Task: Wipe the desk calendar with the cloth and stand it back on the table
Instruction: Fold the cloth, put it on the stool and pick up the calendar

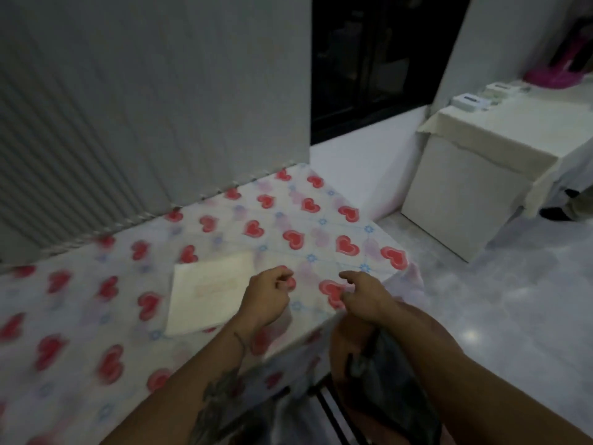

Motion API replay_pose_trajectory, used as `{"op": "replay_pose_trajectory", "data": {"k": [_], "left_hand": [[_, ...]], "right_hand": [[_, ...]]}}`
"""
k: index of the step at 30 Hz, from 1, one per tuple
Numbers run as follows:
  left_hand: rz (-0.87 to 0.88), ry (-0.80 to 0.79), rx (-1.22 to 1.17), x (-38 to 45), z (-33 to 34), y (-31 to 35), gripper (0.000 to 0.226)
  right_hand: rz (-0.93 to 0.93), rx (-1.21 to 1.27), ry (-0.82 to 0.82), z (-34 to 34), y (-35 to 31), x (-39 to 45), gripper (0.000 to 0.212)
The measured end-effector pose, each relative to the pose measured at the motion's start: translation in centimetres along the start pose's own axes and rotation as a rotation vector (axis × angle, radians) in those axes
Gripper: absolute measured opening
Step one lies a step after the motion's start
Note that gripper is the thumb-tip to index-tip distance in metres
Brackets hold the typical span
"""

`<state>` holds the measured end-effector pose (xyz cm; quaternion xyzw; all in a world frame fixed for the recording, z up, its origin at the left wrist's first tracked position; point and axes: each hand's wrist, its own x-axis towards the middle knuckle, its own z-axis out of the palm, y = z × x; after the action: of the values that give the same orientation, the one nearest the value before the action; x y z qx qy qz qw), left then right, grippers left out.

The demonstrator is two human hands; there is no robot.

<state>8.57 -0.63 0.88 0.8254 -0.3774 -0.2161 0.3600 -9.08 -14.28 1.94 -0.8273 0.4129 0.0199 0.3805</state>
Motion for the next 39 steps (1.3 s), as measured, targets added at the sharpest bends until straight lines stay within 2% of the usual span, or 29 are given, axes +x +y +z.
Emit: {"op": "replay_pose_trajectory", "data": {"k": [4,8,13,18,20,24,26,28,32,36,39], "left_hand": [[-0.084,0.138,-0.033,0.5,-6.2,-4.5,0.034],[-0.147,0.233,-0.041,1.8,-10.7,-9.5,0.032],[-0.259,0.151,-0.043,4.5,-13.6,-15.4,0.041],[-0.352,0.051,-0.028,5.7,-14.1,-18.8,0.052],[-0.365,0.013,-0.037,6.2,-14.1,-19.4,0.055],[-0.38,0.018,-0.081,7.0,-14.2,-19.6,0.058],[-0.402,0.052,-0.135,7.2,-14.3,-19.7,0.059],[-0.425,0.088,-0.207,7.5,-14.6,-19.9,0.057],[-0.434,0.145,-0.267,7.7,-14.7,-20.0,0.053],[-0.436,0.276,-0.289,7.3,-14.4,-20.1,0.048],[-0.384,0.423,-0.309,7.1,-14.5,-19.3,0.041]], "right_hand": [[-0.061,0.056,-0.01,2.9,-6.7,2.7,0.05],[-0.046,0.152,-0.064,6.1,-12.0,4.8,0.051],[0.014,0.165,-0.068,10.0,-16.3,7.6,0.055],[0.097,0.192,-0.043,13.2,-17.9,9.5,0.059],[0.13,0.205,-0.032,13.8,-18.3,10.1,0.053],[0.124,0.271,-0.058,14.8,-18.4,11.2,0.021],[0.142,0.311,-0.05,14.9,-18.2,11.6,0.029],[0.19,0.338,-0.032,14.8,-18.1,12.1,0.047],[0.28,0.409,0.035,14.9,-17.9,12.4,0.06],[0.32,0.548,0.083,14.9,-17.9,12.2,0.062],[0.248,0.574,0.123,14.4,-18.6,12.0,0.055]]}}
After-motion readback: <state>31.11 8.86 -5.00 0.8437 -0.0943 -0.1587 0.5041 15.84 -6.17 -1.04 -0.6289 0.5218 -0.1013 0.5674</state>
